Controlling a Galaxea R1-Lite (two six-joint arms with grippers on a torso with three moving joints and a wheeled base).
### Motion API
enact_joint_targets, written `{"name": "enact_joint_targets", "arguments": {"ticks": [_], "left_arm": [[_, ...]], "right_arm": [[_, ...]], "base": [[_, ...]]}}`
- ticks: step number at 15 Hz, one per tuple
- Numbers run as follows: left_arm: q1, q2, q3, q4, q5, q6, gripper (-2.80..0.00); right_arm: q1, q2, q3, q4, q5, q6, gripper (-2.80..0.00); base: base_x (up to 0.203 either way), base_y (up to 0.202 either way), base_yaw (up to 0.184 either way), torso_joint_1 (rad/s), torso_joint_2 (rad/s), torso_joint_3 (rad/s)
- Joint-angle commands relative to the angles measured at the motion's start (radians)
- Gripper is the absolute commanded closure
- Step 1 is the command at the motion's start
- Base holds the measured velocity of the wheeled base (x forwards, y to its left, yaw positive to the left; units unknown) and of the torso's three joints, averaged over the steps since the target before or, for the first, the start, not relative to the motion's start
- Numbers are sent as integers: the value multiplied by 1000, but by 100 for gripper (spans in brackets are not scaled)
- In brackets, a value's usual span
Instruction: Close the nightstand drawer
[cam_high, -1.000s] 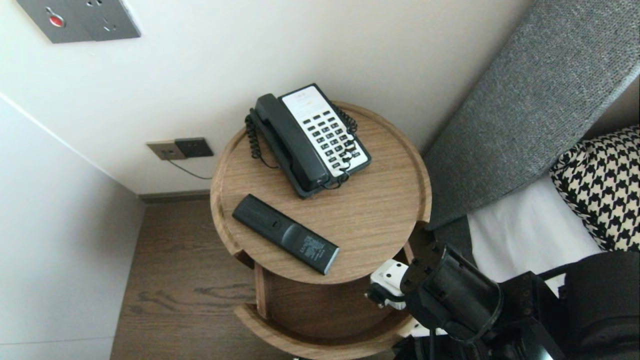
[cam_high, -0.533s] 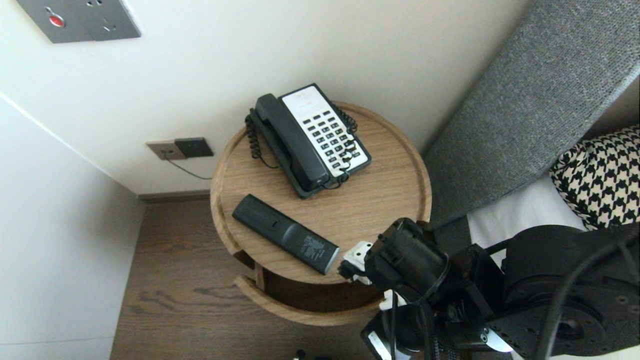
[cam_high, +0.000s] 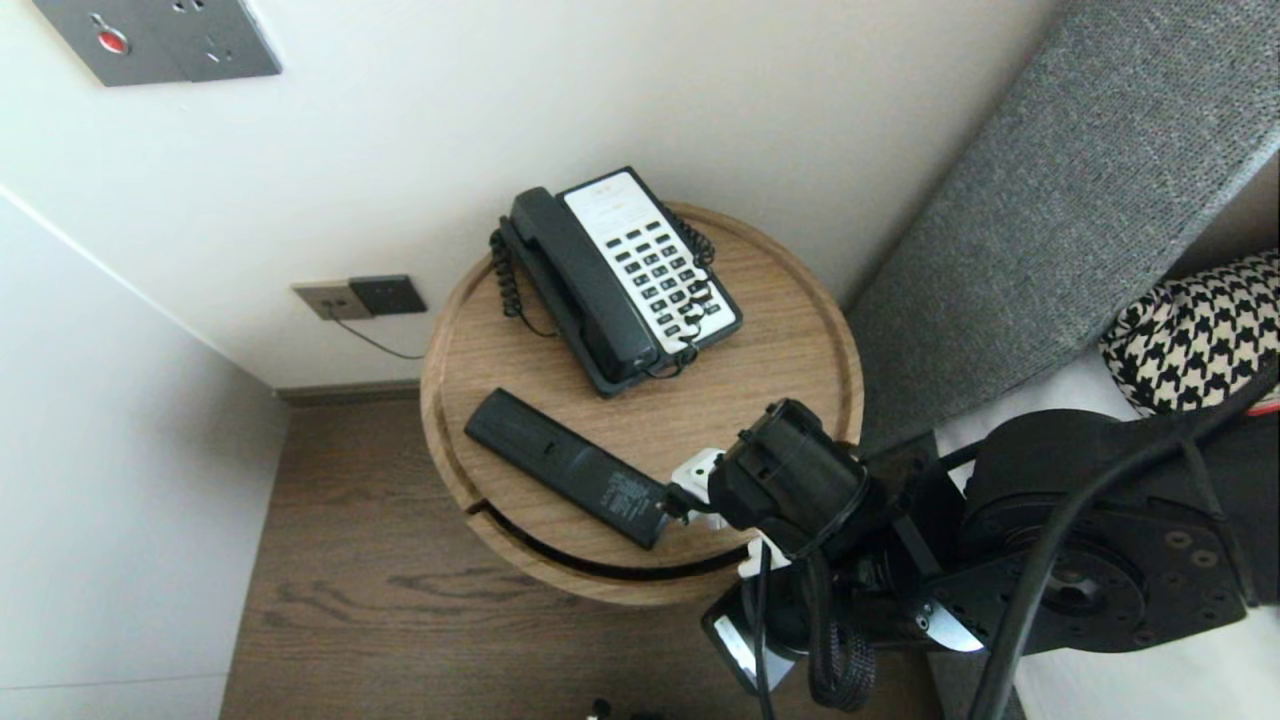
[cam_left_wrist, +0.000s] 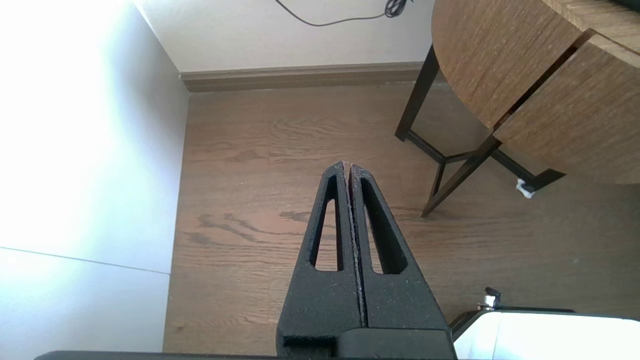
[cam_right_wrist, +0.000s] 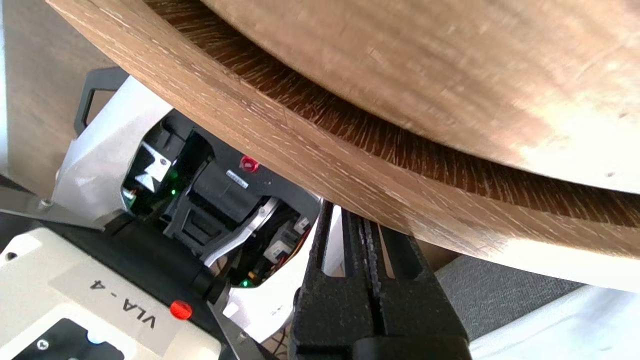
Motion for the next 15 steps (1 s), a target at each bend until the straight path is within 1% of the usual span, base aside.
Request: {"name": "enact_joint_targets", "arguments": {"ticks": [1,6,11,15], "left_arm": [[0,-2,0,0,0,0,0],[0,-2,0,0,0,0,0],[0,-2,0,0,0,0,0],[0,-2,0,0,0,0,0]], "right_arm": [[-3,2,-14,2,-1,1,0],[-20,12,-37,3,-13,1,0],[-15,-16,-11,10,-16,4,0],[-7,-107,7,97,-20,12,0]], "base": [[0,0,0,0,0,0],[0,0,0,0,0,0],[0,0,0,0,0,0],[0,0,0,0,0,0]]}}
